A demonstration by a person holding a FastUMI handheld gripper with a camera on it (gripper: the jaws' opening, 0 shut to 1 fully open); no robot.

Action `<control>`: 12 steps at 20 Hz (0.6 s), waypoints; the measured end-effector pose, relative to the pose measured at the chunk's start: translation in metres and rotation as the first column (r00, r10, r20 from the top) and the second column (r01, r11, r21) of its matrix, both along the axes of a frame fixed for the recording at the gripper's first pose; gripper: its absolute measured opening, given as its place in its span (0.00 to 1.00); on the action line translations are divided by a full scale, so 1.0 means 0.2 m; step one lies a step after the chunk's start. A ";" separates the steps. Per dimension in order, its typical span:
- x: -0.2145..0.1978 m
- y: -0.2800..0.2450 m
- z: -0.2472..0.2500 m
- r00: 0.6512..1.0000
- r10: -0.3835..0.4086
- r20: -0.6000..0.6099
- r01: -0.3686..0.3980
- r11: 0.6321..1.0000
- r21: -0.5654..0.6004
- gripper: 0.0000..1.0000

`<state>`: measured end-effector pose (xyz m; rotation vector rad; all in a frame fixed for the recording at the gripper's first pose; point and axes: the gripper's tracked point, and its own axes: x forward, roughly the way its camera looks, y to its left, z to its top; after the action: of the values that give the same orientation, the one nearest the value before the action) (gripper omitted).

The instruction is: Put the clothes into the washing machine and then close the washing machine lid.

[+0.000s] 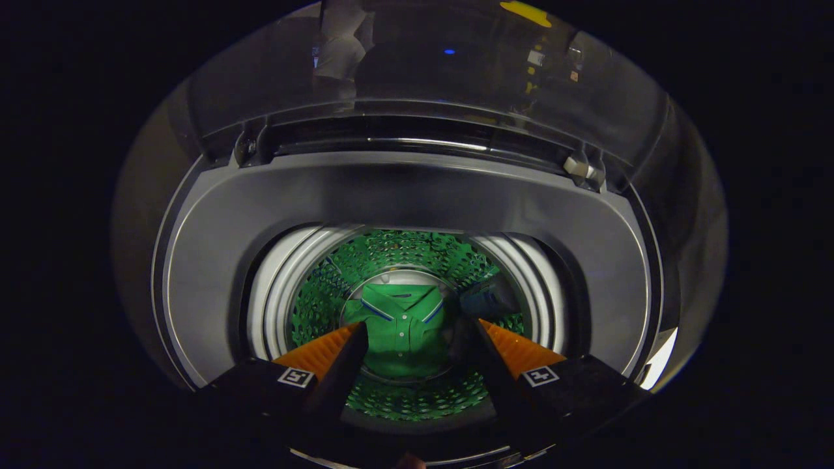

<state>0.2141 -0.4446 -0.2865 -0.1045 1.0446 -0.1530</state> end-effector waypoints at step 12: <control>0.19 0.04 0.91 0.934 0.006 0.357 -0.003 1.000 -0.009 0.99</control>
<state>0.2512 -0.4357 -0.1049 -0.0825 0.6795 -0.1646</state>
